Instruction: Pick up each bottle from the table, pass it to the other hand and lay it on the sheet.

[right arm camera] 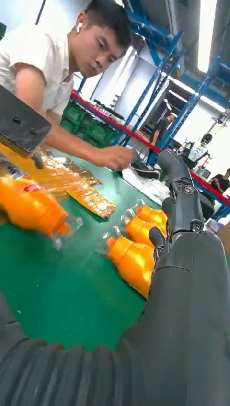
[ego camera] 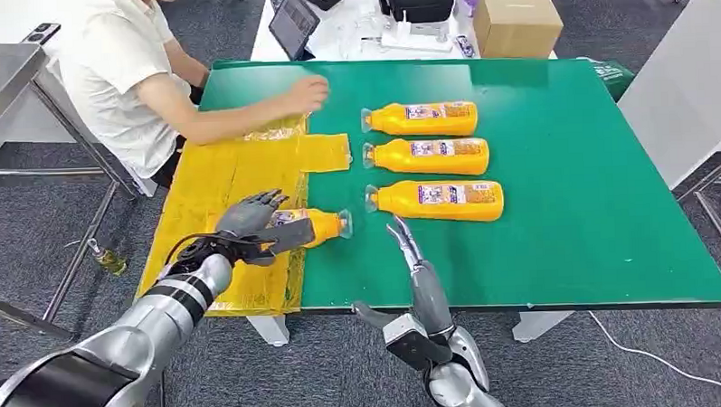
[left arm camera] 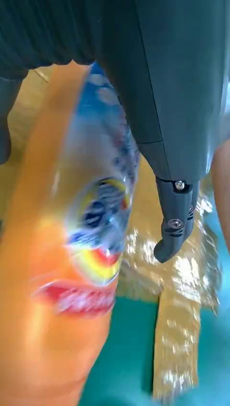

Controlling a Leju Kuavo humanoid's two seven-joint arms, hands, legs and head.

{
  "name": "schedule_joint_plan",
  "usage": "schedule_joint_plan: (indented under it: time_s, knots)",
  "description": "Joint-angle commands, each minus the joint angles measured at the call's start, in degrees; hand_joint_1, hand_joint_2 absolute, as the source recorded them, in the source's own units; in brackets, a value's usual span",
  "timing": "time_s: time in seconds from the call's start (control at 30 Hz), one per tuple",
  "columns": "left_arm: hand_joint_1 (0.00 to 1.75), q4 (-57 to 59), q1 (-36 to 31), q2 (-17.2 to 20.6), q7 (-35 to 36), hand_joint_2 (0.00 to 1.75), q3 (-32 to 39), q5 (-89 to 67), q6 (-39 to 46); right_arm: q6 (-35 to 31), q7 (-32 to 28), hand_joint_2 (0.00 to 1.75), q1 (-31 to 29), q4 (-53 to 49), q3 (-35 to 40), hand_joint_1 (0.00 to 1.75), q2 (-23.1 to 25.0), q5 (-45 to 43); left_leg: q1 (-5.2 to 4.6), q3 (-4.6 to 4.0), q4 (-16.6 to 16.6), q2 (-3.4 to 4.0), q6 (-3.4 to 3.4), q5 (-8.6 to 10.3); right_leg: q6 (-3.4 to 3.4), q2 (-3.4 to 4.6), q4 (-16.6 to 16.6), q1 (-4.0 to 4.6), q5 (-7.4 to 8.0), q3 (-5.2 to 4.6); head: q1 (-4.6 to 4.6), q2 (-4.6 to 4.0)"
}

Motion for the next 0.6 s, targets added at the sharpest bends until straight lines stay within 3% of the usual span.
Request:
schedule_joint_plan:
  time_s: [0.03, 0.2, 0.33, 0.47, 0.57, 0.6]
  knots:
    - [0.00, -0.3, 0.5, -2.9, -2.5, 1.75, -0.5, 3.5, -0.8, -0.2, -0.2, 1.75, -1.7, 4.3, -0.6, 0.00, -0.2, -0.6, 0.02, 0.32, 0.0, 0.09, 0.12, -0.12, -0.21, -0.03, -0.1, 0.09, -0.09, 0.35, -0.02, 0.00]
    - [0.00, -6.4, 3.6, -4.2, -8.9, 1.75, 3.1, 8.4, 5.5, -1.0, -0.2, 1.75, -0.4, 4.8, -1.1, 0.00, 0.0, -0.5, 0.05, 0.66, -0.1, 0.19, 0.15, -0.22, -0.40, -0.01, -0.2, 0.16, -0.16, 0.68, 0.00, 0.00]
    - [0.00, -22.4, 11.1, -5.2, -14.1, 1.75, 4.5, 16.8, 11.1, -3.5, -0.2, 1.75, 0.6, 4.0, -0.7, 0.00, -0.7, -1.2, -0.01, 0.28, -0.1, -0.02, 0.10, -0.10, -0.16, -0.13, -0.1, 0.05, -0.11, 0.33, 0.00, 0.00]
    - [0.00, -29.7, 14.5, -4.6, -14.7, 1.75, 3.1, 21.8, 7.6, -4.2, -0.2, 1.75, 1.2, 3.5, -0.9, 0.00, -1.2, -1.1, -0.02, 0.15, 0.0, 0.07, 0.08, -0.09, -0.12, 0.00, -0.1, 0.02, -0.06, 0.15, -0.02, 0.00]
    - [0.00, -37.3, 18.1, -2.2, -15.5, 1.75, -0.9, 32.2, -3.7, -5.4, -0.2, 1.75, 1.7, 3.3, -1.8, 0.00, -2.1, -0.5, -0.02, 0.18, -0.1, 0.09, 0.07, -0.10, -0.15, -0.01, -0.1, 0.03, -0.07, 0.20, 0.02, 0.00]
    - [0.00, -37.3, 18.1, -2.2, -15.5, 1.75, -0.9, 32.2, -3.7, -5.4, -0.2, 1.75, 1.7, 3.3, -1.8, 0.00, -2.1, -0.5, -0.01, 0.24, -0.1, 0.17, 0.08, -0.13, -0.19, 0.06, -0.1, 0.04, -0.08, 0.22, -0.04, 0.00]
